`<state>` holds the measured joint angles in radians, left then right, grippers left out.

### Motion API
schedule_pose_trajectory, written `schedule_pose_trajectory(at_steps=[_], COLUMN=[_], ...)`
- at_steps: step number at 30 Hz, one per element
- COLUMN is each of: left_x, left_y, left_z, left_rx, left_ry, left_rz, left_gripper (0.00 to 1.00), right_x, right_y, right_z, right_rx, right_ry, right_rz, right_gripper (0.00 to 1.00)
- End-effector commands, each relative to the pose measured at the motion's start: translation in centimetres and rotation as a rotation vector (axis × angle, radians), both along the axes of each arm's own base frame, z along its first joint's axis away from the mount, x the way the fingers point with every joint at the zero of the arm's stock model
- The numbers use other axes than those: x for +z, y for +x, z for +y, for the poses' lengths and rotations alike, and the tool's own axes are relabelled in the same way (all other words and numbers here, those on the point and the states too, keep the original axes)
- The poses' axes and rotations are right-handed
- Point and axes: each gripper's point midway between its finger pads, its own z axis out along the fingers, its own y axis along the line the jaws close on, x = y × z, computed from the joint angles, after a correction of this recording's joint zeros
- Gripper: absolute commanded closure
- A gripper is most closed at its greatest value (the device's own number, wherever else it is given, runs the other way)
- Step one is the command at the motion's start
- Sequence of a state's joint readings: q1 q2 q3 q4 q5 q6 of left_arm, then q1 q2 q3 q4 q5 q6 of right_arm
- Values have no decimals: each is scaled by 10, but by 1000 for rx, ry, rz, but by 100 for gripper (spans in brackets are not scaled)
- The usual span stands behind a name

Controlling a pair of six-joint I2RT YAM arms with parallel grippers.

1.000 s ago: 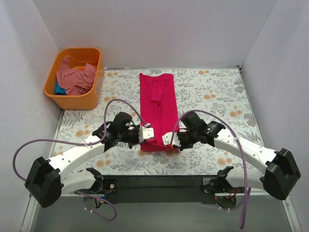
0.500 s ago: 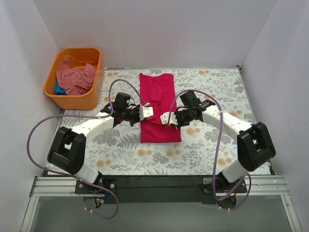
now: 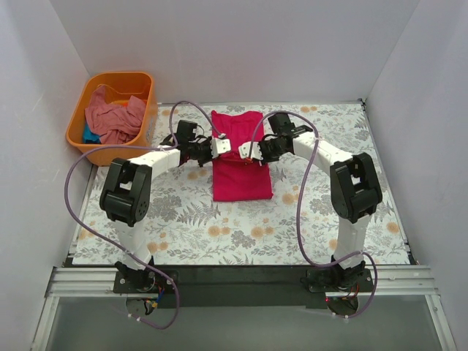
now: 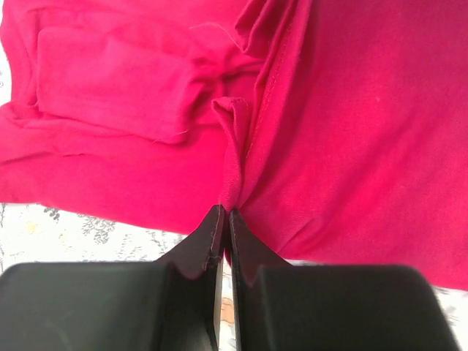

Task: Fold and stack the t-shirts
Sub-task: Fold the tshirt

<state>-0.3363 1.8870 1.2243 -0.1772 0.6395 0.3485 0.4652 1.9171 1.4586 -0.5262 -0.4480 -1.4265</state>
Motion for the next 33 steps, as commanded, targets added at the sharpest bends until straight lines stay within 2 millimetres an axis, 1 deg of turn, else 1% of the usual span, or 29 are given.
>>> schedule_pose_trajectory(at_steps=[1, 3, 4, 7, 10, 11, 12, 14, 15, 16, 17, 18, 19, 20, 21, 22, 23, 24, 25, 26, 27, 28, 29, 30, 31, 32, 33], left_x=[14, 10, 5, -2, -4, -5, -4, 3, 9, 19, 27, 38, 47, 63, 69, 84, 91, 90, 104, 101, 103, 116, 119, 111, 112, 119, 111], left_y=[22, 29, 30, 36, 40, 42, 45, 54, 57, 65, 69, 73, 76, 81, 80, 76, 70, 58, 48, 29, 19, 5, -13, -30, -43, -56, -66], left_z=[-4, -1, 0, 3, 4, 5, 6, 6, 7, 7, 8, 10, 11, 11, 15, 16, 14, 15, 14, 9, 8, 5, -3, -7, -10, -16, -20], left_rx=[-26, -19, -18, -8, 2, 13, 39, 68, 92, 111, 124, 142, 174, 191, 215, 245, 253, 262, 268, 301, 317, 332, 353, 366, 368, 407, 419], left_ry=[-18, -10, -8, 6, 14, 12, 10, 2, -9, -14, -21, -32, -56, -79, -94, -130, -156, -165, -194, -258, -287, -337, -408, -439, -468, -521, -552], left_rz=[-71, -74, -65, -75, -80, -77, -71, -96, -103, -130, -144, -157, -145, -158, -131, -106, -71, -13, 7, 130, 190, 245, 385, 497, 573, 693, 759], left_gripper=[100, 100, 100, 100, 100, 99, 87, 72, 65, 61, 59, 58, 58, 58, 58, 58, 58, 58, 58, 58, 58, 58, 58, 57, 54, 51, 51], right_x=[7, -2, -2, -5, -8, -7, -6, 2, 6, 15, 21, 35, 43, 52, 67, 73, 78, 91, 95, 98, 101, 102, 104, 105, 103, 101, 99], right_y=[23, 28, 32, 40, 45, 47, 51, 58, 62, 65, 67, 71, 73, 73, 73, 72, 68, 61, 54, 46, 29, 19, 7, -5, -16, -31, -42], right_z=[9, 8, 9, 10, 11, 12, 12, 13, 12, 12, 11, 9, 7, 5, 3, 0, -4, -6, -7, -8, -6, -6, 0, 1, 4, 11, 16], right_rx=[22, 21, 18, 10, -4, -15, -30, -65, -81, -90, -110, -126, -140, -158, -174, -197, -218, -255, -271, -293, -332, -363, -366, -386, -457, -449, -463], right_ry=[25, 14, 18, 19, 22, 27, 31, 45, 42, 50, 56, 63, 70, 79, 93, 99, 102, 128, 140, 155, 189, 208, 243, 255, 291, 324, 341], right_rz=[-48, -43, -49, -55, -60, -64, -70, -85, -98, -120, -126, -156, -167, -173, -195, -194, -186, -164, -138, -92, 3, 66, 139, 211, 324, 420, 497], right_gripper=[99, 99, 99, 99, 99, 96, 91, 84, 72, 65, 58, 52, 51, 51, 50, 51, 51, 52, 52, 52, 52, 52, 52, 52, 52, 53, 53])
